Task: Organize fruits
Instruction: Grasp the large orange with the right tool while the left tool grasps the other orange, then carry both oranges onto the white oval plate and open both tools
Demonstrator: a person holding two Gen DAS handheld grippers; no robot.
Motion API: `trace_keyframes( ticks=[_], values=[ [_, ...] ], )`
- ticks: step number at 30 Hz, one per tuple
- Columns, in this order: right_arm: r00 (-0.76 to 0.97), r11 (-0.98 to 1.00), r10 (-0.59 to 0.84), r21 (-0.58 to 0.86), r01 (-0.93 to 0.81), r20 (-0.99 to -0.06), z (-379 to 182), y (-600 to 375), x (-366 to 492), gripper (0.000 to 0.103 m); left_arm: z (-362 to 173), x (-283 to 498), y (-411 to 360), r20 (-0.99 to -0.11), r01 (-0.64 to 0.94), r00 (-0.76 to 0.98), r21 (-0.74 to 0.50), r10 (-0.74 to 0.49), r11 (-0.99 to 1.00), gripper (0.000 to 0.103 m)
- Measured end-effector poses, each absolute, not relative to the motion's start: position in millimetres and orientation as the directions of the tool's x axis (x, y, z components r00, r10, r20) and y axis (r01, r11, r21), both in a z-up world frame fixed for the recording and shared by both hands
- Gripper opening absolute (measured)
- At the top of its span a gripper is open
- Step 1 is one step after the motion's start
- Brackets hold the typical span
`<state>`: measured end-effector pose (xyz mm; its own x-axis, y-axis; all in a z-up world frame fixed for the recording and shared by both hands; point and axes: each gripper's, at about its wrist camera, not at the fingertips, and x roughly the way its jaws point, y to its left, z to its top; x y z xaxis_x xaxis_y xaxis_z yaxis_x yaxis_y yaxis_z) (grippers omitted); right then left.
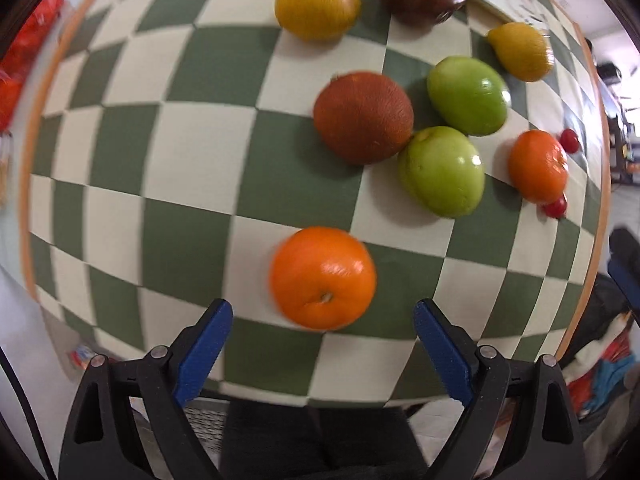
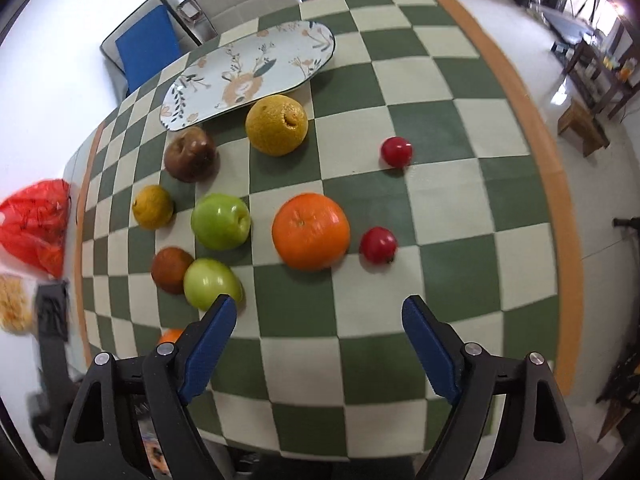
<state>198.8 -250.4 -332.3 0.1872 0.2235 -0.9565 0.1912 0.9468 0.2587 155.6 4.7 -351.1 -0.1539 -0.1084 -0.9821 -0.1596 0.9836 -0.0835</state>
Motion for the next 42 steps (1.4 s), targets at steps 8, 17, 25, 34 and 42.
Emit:
trace_keyframes(
  ticks=[8,17,25,34,42],
  values=[
    [0.021,0.963,0.221,0.221,0.155,-0.975,-395,-226,267,0.079,-366,153,2,-0.984,-0.163,-0.150,-0.072,-0.096,0.984,0.061],
    [-0.044,0.975,0.191,0.184,0.126,-0.981,-406,-212,255,0.068,-355,147,27,-0.992,-0.156,-0.117,-0.024,-0.043,0.987,0.061],
    [-0.107,0.963,0.214,0.192,0.190,-0.971,-418,-195,179,0.068,-371,146,34,-0.994,-0.099,-0.095,-0.051,-0.060,0.994,0.061],
    [-0.050,0.939,0.203,0.180,0.294,-0.978,-425,-200,162,0.069,-375,140,29,-0.996,-0.021,-0.058,-0.066,-0.067,0.998,0.061],
    [-0.003,0.928,0.254,0.243,0.281,-0.967,-411,-195,162,0.068,-332,156,25,-0.993,-0.028,-0.033,-0.108,-0.109,0.994,0.060]
  ],
)
